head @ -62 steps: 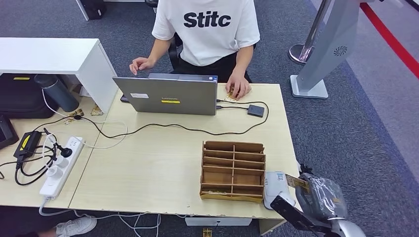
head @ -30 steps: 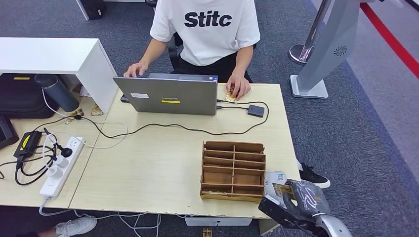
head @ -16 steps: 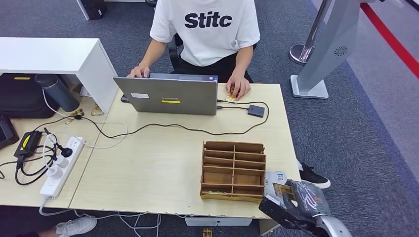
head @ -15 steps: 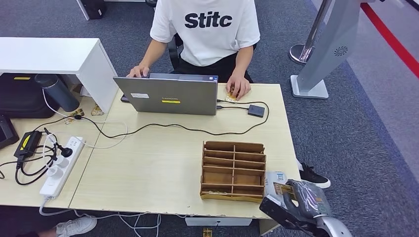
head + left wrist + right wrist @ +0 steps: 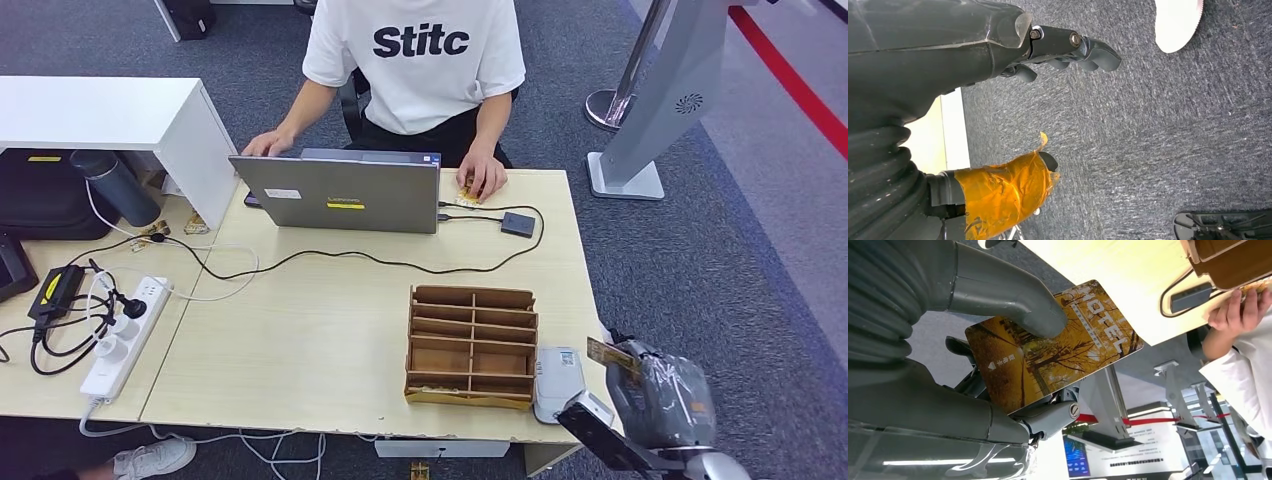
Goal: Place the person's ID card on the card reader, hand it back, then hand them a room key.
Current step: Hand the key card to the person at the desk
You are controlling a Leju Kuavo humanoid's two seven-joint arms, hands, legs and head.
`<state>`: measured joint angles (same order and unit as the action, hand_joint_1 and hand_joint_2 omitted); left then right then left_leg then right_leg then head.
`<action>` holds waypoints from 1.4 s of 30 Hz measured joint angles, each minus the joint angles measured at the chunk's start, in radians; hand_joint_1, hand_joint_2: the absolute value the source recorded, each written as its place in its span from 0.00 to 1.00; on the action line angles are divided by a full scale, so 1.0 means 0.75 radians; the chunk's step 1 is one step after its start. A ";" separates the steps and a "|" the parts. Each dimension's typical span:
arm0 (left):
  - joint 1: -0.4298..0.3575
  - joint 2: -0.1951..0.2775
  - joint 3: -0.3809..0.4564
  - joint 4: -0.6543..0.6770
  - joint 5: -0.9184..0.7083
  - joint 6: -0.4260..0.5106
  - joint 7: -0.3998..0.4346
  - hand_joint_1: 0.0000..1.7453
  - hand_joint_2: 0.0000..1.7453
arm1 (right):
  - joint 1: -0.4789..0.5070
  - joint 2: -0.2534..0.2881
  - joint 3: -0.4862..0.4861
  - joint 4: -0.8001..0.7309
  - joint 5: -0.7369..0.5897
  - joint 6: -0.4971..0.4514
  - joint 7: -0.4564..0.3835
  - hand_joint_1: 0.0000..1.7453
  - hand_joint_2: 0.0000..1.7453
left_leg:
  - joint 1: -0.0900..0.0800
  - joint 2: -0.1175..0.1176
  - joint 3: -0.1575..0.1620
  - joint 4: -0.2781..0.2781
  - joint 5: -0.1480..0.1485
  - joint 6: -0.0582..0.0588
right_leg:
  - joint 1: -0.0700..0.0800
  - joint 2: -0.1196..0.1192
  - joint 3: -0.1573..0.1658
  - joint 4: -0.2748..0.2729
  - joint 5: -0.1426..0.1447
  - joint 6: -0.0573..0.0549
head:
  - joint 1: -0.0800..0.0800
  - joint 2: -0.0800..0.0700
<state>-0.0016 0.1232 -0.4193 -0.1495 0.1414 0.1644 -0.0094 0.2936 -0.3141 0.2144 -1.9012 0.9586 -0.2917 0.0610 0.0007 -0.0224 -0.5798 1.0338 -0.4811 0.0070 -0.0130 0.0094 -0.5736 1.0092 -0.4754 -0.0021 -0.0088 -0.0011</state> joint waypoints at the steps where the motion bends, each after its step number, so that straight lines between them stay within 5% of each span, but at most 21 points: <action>1: 0.000 -0.001 -0.001 0.000 0.000 0.000 0.000 0.00 1.00 | 0.002 0.002 -0.002 -0.002 0.000 0.000 -0.001 1.00 1.00 | 0.000 0.000 0.000 0.000 0.000 0.000 | 0.000 0.000 0.000 0.000 0.000 0.000 | 0.000 0.000; 11: -0.002 -0.003 -0.020 0.000 -0.004 -0.007 -0.002 0.00 1.00 | -0.048 0.023 0.013 -0.003 -0.025 0.072 -0.097 1.00 1.00 | 0.000 0.003 -0.002 0.000 0.000 0.000 | 0.000 0.003 0.000 0.000 0.001 -0.001 | 0.000 0.000; 15: -0.018 0.000 -0.055 0.000 -0.035 -0.033 0.008 0.00 1.00 | -0.297 0.056 0.152 0.092 -0.122 0.246 -0.204 1.00 1.00 | 0.001 0.009 -0.001 -0.001 0.003 -0.002 | 0.000 0.008 -0.001 0.002 0.005 -0.003 | 0.000 0.000; 20: -0.047 0.009 -0.098 0.000 -0.070 -0.069 0.030 0.00 1.00 | -0.772 0.153 0.307 0.353 -0.335 0.511 -0.181 1.00 1.00 | 0.001 0.012 -0.003 -0.001 0.012 -0.004 | 0.000 0.012 -0.006 0.003 0.013 -0.004 | 0.000 0.000; 26: -0.069 0.018 -0.142 0.000 -0.095 -0.083 0.056 0.00 1.00 | -1.263 0.294 0.445 0.776 -0.381 0.580 -0.106 1.00 1.00 | 0.002 0.007 -0.007 -0.001 0.021 -0.006 | 0.001 0.008 -0.010 0.004 0.019 -0.006 | 0.000 0.000; 42: -0.074 0.019 -0.178 -0.001 -0.107 -0.073 0.064 0.00 1.00 | -1.651 0.457 0.566 1.331 -0.275 0.503 0.020 1.00 1.00 | 0.001 0.002 -0.012 0.000 0.021 -0.005 | 0.000 0.004 -0.014 0.004 0.019 -0.005 | 0.000 0.000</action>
<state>-0.0569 0.1372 -0.5530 -0.1499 0.0612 0.1100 0.0387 -0.9444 0.0283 0.6386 -0.9032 0.7528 0.0854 0.0760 0.0017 -0.0209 -0.5888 1.0336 -0.4653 0.0031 -0.0128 0.0123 -0.5839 1.0118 -0.4609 -0.0059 -0.0086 -0.0012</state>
